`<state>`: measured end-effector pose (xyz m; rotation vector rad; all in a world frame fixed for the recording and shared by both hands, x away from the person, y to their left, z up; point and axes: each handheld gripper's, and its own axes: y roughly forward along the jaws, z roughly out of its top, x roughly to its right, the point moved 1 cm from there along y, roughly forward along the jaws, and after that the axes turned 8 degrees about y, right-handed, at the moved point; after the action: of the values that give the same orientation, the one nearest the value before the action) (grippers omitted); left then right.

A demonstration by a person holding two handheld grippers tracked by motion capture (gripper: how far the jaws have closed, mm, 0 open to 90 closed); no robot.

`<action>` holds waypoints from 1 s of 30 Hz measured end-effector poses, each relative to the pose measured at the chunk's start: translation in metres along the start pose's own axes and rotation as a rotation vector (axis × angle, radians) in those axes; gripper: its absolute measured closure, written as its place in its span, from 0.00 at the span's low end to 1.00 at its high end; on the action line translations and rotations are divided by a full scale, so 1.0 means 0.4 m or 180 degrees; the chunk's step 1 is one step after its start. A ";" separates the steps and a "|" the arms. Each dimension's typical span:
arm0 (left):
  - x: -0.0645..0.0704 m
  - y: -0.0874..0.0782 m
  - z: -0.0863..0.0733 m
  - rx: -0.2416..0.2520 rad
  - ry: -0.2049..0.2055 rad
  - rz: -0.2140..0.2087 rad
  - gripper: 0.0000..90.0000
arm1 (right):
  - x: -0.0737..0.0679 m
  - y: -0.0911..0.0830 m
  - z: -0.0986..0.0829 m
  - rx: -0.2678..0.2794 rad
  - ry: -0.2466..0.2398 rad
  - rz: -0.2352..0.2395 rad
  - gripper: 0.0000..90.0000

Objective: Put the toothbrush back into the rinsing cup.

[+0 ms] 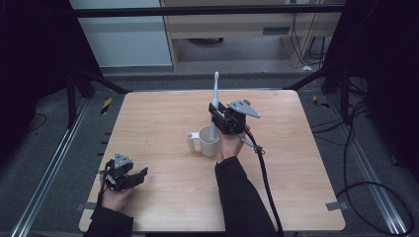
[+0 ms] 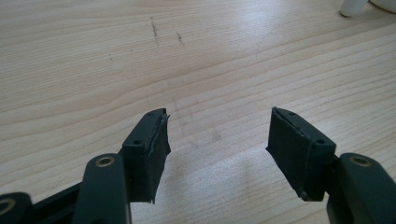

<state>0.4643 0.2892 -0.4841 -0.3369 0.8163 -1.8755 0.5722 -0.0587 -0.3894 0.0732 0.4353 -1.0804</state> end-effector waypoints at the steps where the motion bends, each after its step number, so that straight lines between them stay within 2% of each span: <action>1: 0.000 0.000 0.000 0.0000 -0.0002 -0.0001 0.41 | 0.000 0.000 0.000 0.0000 0.0000 0.0000 0.75; 11: 0.000 0.000 0.000 -0.0003 0.0003 0.0004 0.41 | 0.015 0.007 -0.032 -0.0119 0.0026 -0.0050 0.74; 30: 0.001 0.000 0.000 -0.0006 0.0007 0.0004 0.41 | 0.014 0.019 -0.072 -0.0458 -0.0070 -0.0110 0.74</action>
<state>0.4643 0.2887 -0.4841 -0.3355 0.8197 -1.8742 0.5722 -0.0521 -0.4189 -0.0737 0.4947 -1.0798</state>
